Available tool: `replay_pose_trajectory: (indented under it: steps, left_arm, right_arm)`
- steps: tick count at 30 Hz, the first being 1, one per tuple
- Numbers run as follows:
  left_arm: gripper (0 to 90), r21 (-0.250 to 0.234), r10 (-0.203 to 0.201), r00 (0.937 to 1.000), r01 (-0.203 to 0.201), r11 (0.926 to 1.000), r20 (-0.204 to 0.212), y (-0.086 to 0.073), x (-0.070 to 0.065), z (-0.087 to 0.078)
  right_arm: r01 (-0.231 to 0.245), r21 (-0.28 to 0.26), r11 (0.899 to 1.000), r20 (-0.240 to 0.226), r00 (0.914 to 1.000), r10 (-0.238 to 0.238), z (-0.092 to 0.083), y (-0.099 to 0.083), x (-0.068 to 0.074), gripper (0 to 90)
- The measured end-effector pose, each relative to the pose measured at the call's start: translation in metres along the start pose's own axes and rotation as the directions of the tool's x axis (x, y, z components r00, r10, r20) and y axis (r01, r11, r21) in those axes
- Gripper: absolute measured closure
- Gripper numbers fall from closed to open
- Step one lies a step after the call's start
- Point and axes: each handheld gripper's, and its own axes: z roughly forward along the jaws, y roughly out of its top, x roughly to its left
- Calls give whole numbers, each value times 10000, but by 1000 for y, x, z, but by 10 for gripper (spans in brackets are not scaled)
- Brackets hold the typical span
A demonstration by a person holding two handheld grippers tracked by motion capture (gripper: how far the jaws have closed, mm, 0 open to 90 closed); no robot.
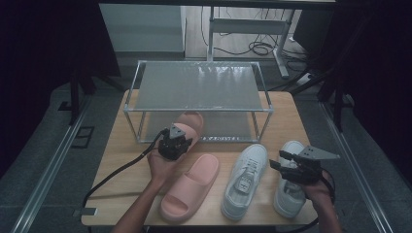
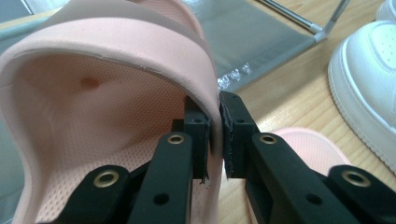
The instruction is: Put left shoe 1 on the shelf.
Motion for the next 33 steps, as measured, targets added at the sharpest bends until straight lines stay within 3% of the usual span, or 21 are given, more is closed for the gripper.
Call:
replay_pose_trajectory:
  steps: [19, 27, 33]
  left_arm:
    - [827, 62, -442, 9989, 441, 9990, 130, 7, 6, 21]
    - [827, 157, -320, 9993, 317, 9994, 183, 15, 1, 33]
    - [825, 212, -600, 9980, 596, 9980, 186, 16, 5, 45]
  right_arm:
    - [36, 12, 10000, -1, 10000, -36, 0, 1, 0, 426]
    - [50, 15, 10000, 9, 10000, -50, 0, 0, 0, 426]
    - [32, -17, 10000, 2, 10000, -32, 0, 0, 0, 426]
